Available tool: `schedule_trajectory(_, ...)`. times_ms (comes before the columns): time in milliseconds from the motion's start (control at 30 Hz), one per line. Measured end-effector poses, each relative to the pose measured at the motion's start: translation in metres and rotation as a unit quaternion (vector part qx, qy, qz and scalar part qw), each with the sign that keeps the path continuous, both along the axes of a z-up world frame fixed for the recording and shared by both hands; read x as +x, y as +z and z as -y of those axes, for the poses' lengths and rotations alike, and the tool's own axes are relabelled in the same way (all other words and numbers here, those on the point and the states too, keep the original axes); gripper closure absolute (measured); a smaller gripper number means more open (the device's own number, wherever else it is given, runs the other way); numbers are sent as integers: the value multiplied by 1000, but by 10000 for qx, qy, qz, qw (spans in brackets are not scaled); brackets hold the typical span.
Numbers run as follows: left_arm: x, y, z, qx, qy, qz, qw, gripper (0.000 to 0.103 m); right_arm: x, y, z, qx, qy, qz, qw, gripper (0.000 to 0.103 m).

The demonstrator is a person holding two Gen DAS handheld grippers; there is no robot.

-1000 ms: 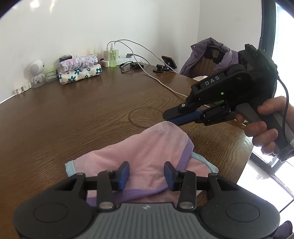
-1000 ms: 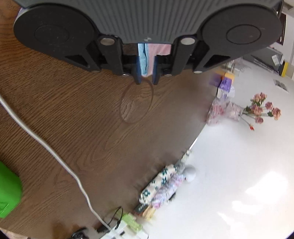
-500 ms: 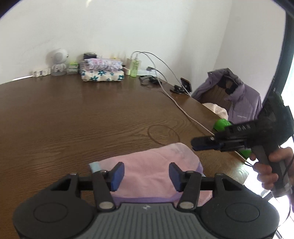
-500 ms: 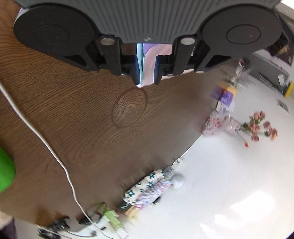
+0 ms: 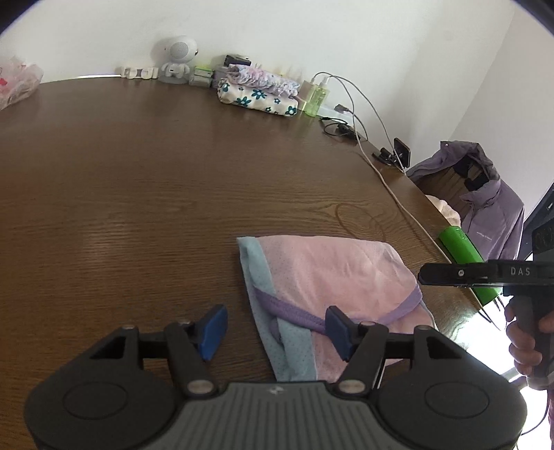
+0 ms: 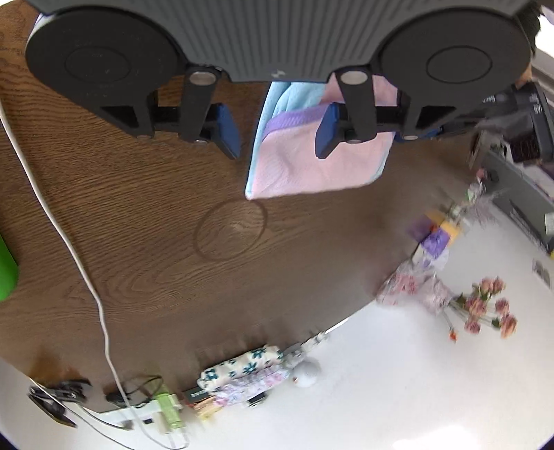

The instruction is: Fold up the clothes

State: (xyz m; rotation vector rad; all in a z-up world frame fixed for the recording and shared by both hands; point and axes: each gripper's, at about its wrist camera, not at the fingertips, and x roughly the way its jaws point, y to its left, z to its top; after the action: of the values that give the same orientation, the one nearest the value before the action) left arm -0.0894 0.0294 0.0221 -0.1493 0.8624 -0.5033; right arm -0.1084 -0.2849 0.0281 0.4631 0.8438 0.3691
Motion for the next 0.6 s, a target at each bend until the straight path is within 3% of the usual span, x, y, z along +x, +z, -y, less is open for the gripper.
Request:
schedule_trajectory(100,0,1,6,156,-40,38,9999,42,0,-3,-14,-171,85,-23,9998,54)
schedule_trajectory(233,-2,1,16,411,-78,118,9991,43,-4,-6,-38,-822,222,186,9962,56)
schedule_trajectory(367,-4,1,27,793,-198,224,9964,44,-15,-6,-63,-1700,409,533,9831,58)
schedule_trajectory(433,-3,1,27,711,-206,138,9972,59,-18,-6,-63,-1708,374,544,9831,59)
schedule_trajectory(467,-2,1,26,582,-230,52,9980,74,-19,-6,-64,-1745,385,566,9823,60)
schedule_trajectory(500,-1,0,25,444,-257,-42,9987,78,-21,-6,-64,-1782,395,588,9814,60)
schedule_trajectory(600,-1,0,27,456,-222,-38,9987,79,-23,-6,-66,-1834,410,648,9800,60)
